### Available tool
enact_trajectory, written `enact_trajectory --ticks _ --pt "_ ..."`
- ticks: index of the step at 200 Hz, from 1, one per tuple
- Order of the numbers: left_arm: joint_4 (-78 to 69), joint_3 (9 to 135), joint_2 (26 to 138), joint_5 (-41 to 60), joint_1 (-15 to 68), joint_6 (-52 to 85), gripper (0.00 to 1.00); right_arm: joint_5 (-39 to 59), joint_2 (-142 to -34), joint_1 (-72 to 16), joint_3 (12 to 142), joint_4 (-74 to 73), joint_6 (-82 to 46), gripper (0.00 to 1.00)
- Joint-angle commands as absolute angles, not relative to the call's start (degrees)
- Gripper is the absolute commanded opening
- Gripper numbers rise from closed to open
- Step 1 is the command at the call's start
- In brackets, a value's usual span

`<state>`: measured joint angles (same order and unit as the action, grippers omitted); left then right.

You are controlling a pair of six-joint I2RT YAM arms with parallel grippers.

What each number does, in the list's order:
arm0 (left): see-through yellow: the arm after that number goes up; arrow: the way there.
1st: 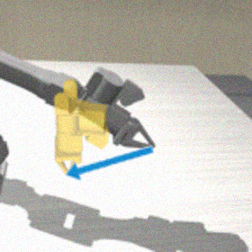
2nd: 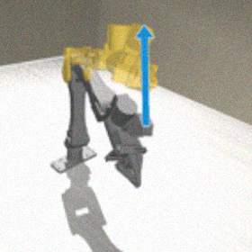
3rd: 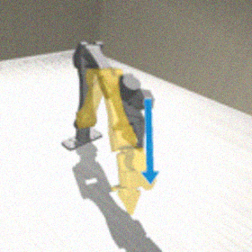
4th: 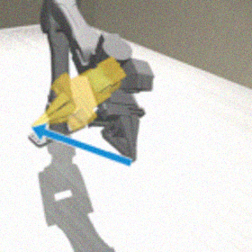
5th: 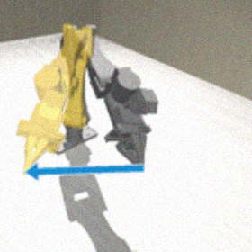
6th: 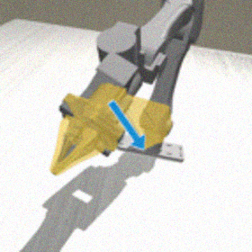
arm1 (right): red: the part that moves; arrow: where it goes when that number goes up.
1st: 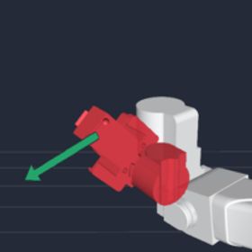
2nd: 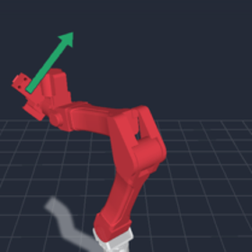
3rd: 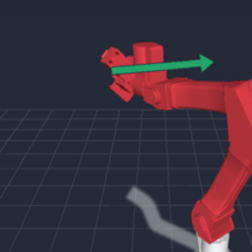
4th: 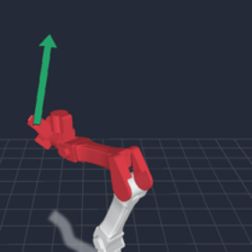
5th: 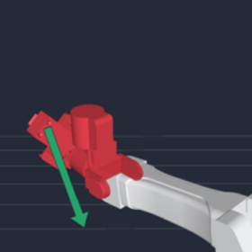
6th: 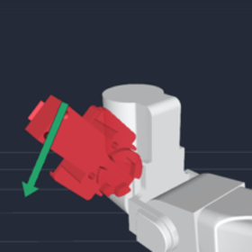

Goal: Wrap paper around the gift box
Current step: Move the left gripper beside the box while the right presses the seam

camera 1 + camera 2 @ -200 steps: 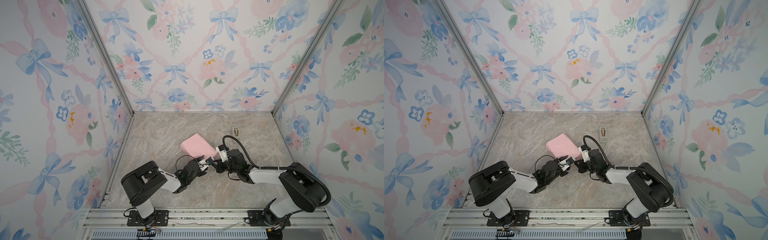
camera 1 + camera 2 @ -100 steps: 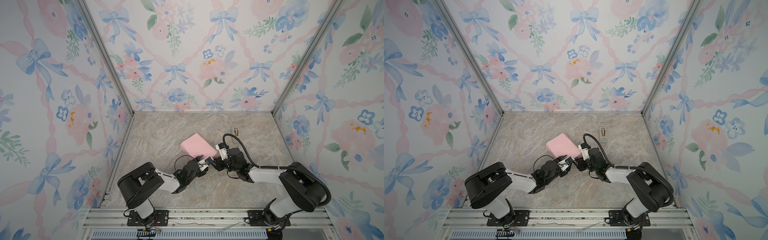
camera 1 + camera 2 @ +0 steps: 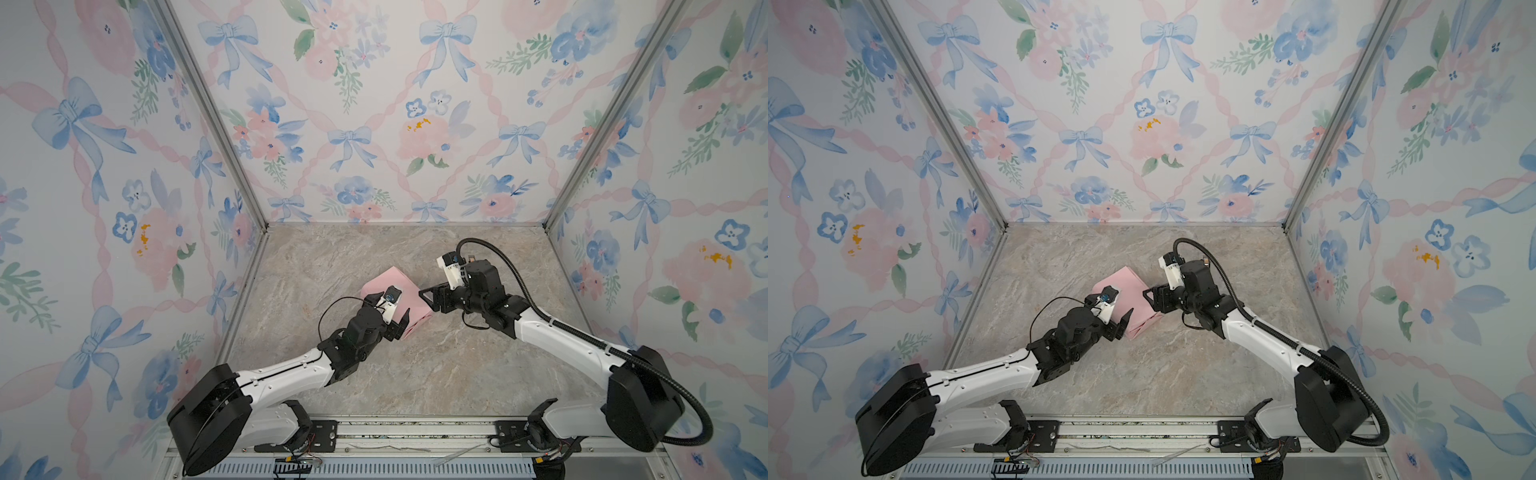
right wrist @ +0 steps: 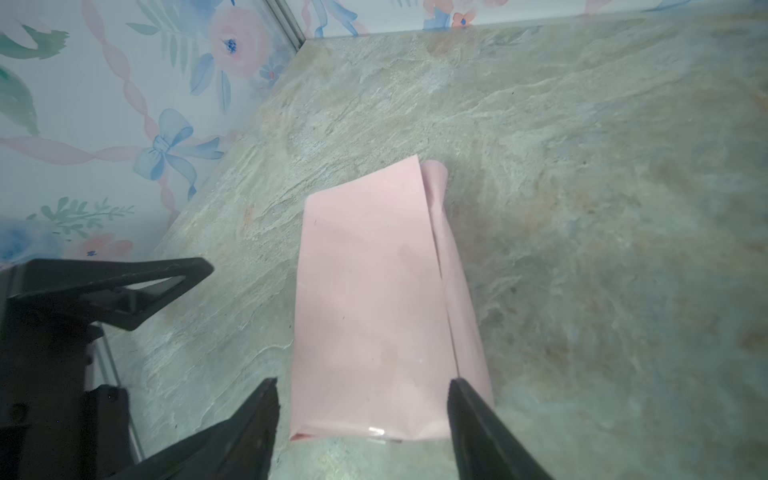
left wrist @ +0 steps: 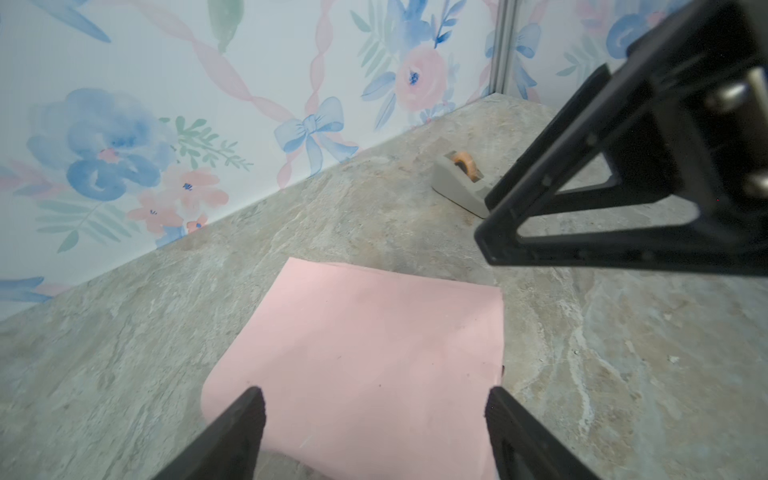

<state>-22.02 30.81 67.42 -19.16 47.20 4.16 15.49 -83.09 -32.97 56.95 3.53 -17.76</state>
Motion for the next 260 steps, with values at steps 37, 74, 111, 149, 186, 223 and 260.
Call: enact_trajectory --ticks 37,74,111,149,186,223,260 --pt "-8.83 27.98 62.1 -8.0 37.12 26.84 0.87 15.31 -98.97 -32.35 68.38 23.36 -15.4 0.71" --pt "-12.39 25.62 64.25 1.48 31.21 34.53 0.87 21.99 -96.55 -32.74 63.43 22.29 -20.61 0.68" --pt "-13.65 26.63 67.42 6.88 26.96 37.06 0.87 28.08 -90.36 -34.93 58.73 20.64 -25.15 0.69" --pt "-16.72 27.78 71.59 11.55 26.38 39.01 0.87 23.24 -90.2 -30.31 63.75 27.06 -23.36 0.75" --pt "-20.0 29.82 78.77 13.58 26.39 43.82 0.84 22.8 -100.2 -29.54 72.94 31.2 -19.2 0.75" --pt "-20.5 32.49 83.5 14.83 26.47 43.43 0.81 26.58 -108.44 -29.44 78.41 31.1 -18.11 0.73" --pt "-20.79 34.34 85.81 14.77 27.49 40.35 0.76 31.36 -110.17 -29.6 78.16 27.49 -18.55 0.58"
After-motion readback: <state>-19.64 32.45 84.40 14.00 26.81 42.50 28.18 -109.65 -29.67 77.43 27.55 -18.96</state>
